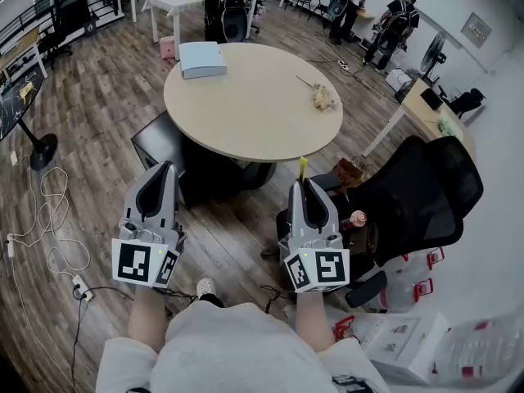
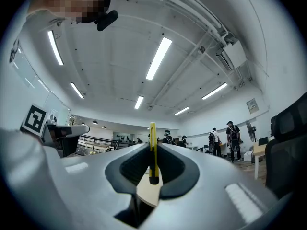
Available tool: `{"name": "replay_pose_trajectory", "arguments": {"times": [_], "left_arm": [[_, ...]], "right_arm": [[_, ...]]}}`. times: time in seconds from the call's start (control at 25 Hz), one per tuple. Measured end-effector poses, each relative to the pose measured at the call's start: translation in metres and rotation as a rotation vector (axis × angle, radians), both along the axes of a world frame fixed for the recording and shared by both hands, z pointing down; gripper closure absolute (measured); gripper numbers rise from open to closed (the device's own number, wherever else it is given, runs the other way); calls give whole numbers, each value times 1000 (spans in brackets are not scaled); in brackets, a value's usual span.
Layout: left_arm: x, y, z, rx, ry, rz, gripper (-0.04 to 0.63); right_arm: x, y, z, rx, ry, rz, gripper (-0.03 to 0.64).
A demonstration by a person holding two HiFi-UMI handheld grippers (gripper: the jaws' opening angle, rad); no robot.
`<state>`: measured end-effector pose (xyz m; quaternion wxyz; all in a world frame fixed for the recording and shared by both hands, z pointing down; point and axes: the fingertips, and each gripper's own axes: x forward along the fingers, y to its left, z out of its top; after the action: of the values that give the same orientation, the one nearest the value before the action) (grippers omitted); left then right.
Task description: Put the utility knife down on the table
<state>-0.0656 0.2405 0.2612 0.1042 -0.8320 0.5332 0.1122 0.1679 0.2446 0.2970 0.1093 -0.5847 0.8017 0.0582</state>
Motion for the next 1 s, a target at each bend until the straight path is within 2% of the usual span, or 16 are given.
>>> {"name": "replay_pose_trajectory", "arguments": {"times": [0.16,0.68,1.0], "left_arm": [[-11,-13,-2,10,6,1,588],[-55,-59,-10,42,8,42,588],[-67,-84,3,16,20,53,588]], "right_arm": [[-5,-14,-1,1,-30,19,561],[-49,-55,-4,25,-41,63,561],[-61,-75,7,-4,-21,77,561]]}}
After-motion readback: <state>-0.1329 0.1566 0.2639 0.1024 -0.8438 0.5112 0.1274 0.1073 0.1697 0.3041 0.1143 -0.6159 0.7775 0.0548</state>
